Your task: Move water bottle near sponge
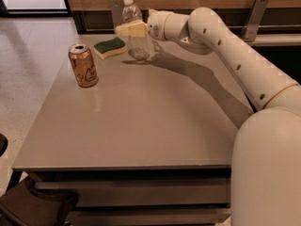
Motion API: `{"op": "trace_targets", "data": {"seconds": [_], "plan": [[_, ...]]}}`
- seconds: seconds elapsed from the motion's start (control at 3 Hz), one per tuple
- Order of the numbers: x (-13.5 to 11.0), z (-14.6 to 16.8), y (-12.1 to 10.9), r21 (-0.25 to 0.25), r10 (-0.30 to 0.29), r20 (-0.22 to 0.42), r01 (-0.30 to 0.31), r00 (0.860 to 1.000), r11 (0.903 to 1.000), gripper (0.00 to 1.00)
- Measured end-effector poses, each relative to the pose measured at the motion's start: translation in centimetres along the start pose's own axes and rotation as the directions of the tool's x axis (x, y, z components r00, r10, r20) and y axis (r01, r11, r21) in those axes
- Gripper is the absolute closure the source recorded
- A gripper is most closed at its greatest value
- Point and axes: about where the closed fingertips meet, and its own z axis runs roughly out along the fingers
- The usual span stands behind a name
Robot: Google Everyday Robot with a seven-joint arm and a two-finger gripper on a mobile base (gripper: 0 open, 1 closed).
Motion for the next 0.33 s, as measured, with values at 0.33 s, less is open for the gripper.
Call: {"op": "trace_targets", "data": {"seconds": [0.33], "plan": [[0.00,0.01,0.01,0.000,0.000,0.000,0.000,1.000,1.0000,0.00]]}}
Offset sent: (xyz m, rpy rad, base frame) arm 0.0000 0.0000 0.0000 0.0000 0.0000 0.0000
